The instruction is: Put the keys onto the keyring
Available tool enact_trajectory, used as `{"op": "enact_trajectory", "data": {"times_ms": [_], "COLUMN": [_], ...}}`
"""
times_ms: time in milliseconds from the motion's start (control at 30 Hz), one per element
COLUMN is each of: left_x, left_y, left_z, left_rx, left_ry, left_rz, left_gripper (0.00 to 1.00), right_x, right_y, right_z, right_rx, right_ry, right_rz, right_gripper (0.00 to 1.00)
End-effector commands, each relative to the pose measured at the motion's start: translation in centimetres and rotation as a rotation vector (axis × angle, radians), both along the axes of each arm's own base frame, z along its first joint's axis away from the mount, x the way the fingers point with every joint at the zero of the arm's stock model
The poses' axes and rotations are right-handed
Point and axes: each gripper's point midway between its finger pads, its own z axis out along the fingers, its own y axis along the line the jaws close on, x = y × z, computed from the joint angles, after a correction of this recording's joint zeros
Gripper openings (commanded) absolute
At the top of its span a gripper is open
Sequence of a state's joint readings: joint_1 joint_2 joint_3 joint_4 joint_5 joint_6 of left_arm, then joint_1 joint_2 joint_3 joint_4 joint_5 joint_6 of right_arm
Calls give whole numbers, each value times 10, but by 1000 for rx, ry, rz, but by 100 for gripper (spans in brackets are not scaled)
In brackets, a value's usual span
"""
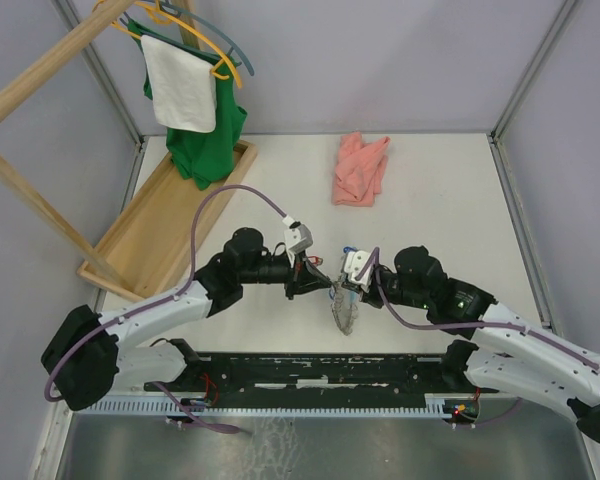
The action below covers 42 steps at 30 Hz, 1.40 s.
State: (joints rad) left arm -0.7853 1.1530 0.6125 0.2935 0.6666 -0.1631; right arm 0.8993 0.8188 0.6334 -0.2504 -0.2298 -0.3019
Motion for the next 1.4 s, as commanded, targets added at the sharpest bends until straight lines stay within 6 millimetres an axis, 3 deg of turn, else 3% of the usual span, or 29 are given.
{"op": "enact_trajectory", "data": {"times_ms": [0,300,567,767,867,1033,1133,1167,1200,1267,1367], "left_x": [4,4,15,21,27,39,51,55,58,63,61], "left_y": [-5,-17,1,7,15,39,64,75,86,112,150], "left_z": [-5,-54,-108,-132,-133,-114,-96,-89,-80,-61,-17], "left_rx": [-33,-7,116,163,151,123,114,110,100,84,22], "left_ry": [6,114,169,210,219,200,174,166,156,135,81], "left_rz": [21,79,219,286,357,493,616,672,725,846,990], "left_gripper": [3,3,3,3,15,33,46,53,59,73,88], "right_x": [4,8,22,32,33,40,47,50,52,56,60], "right_y": [-23,-22,-9,-12,-15,-22,-32,-36,-42,-57,-83], "right_z": [8,-27,-60,-65,-58,-39,-23,-18,-13,0,25], "right_rx": [-110,-211,-219,-191,-154,-72,-48,-38,-30,-17,18], "right_ry": [-40,61,109,155,206,285,268,256,242,208,149], "right_rz": [-46,-72,-128,-252,-330,-508,-598,-626,-660,-734,-844], "right_gripper": [1,1,18,30,37,52,70,89,99,100,100]}}
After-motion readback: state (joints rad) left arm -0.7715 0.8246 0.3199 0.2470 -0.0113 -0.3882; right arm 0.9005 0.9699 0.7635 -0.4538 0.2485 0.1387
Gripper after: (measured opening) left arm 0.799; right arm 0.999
